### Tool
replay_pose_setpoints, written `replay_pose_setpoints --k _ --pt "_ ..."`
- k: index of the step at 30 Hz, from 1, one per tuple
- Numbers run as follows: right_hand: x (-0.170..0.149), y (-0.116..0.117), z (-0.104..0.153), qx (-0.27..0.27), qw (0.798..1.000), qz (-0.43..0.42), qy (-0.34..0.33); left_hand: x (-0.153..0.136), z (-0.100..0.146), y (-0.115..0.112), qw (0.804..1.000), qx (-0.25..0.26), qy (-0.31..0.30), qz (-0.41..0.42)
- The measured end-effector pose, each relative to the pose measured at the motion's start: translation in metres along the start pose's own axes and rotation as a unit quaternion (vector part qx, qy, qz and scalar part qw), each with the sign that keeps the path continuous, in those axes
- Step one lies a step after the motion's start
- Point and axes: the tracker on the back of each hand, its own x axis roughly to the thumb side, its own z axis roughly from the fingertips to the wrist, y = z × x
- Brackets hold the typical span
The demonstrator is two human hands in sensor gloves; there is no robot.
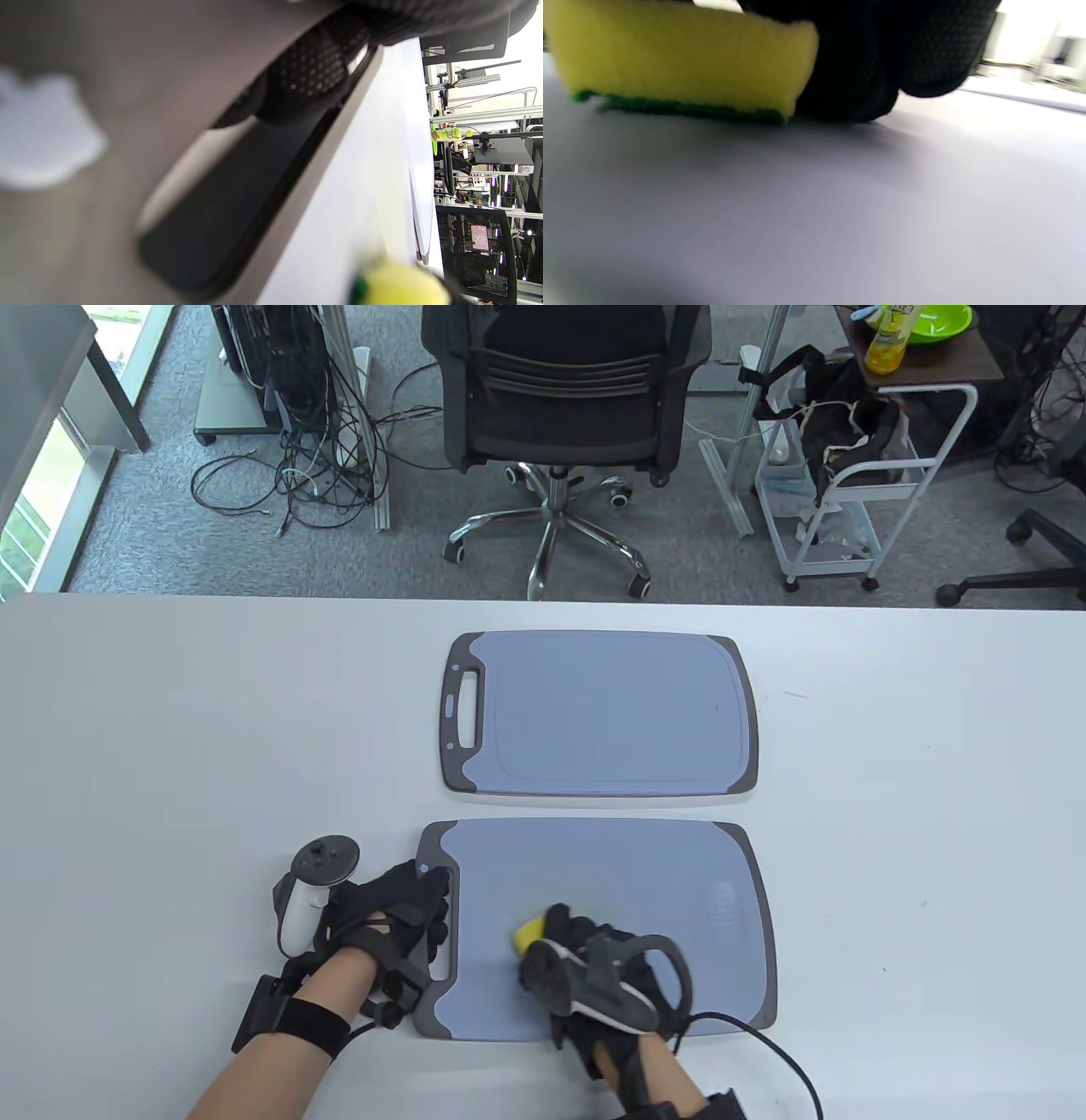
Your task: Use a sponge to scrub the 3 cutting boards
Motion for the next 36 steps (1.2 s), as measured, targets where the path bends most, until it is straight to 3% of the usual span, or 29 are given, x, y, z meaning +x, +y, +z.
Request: replay_pose_setpoints --k 3,6,12,15,17,19,20,22,26,30,32,34,36 --pt "0.036 -0.005 -0.007 -0.024 0.998 0.028 -0.058 0.000 0.000 0.000 1.000 -0.006 0.000 0.002" --pt "0.026 -0.005 -0.006 -0.005 0.999 0.013 -0.042 0.000 0.000 0.001 1.000 -0.009 0.000 0.003" --pt "-0.081 0.016 0.038 0.006 0.989 0.025 0.142 0.001 0.000 0.001 1.000 -0.008 -0.001 0.000" --pt "-0.159 0.035 0.084 0.026 0.954 -0.015 0.299 0.001 0.000 0.001 1.000 -0.004 -0.003 -0.005" --pt "-0.190 0.043 0.108 0.031 0.929 -0.045 0.367 0.001 0.000 0.001 1.000 -0.006 -0.003 -0.004" --pt "-0.195 0.044 0.112 0.010 0.917 -0.104 0.385 0.001 0.000 0.001 1.000 -0.002 -0.003 -0.008" --pt "-0.191 0.044 0.108 0.004 0.918 -0.098 0.384 0.001 0.000 0.001 1.000 -0.002 -0.003 -0.008" --pt "-0.167 0.037 0.088 0.011 0.951 -0.021 0.310 0.000 -0.001 0.001 1.000 -0.002 -0.003 -0.008" --pt "-0.094 0.021 0.044 -0.013 0.987 -0.044 0.151 0.000 -0.001 0.000 1.000 -0.002 -0.003 -0.008" --pt "0.012 0.003 0.008 -0.021 1.000 0.012 -0.013 0.001 0.000 0.000 1.000 -0.003 -0.003 -0.007" --pt "0.046 -0.002 -0.001 -0.038 0.997 0.016 -0.072 0.001 0.000 0.000 1.000 -0.004 -0.004 -0.008" --pt "0.059 -0.002 -0.006 -0.030 0.997 0.030 -0.067 0.000 0.000 0.000 1.000 -0.007 -0.005 -0.008" --pt "0.048 -0.001 -0.003 -0.021 0.997 0.033 -0.066 0.001 0.000 0.000 1.000 -0.008 -0.007 -0.010"
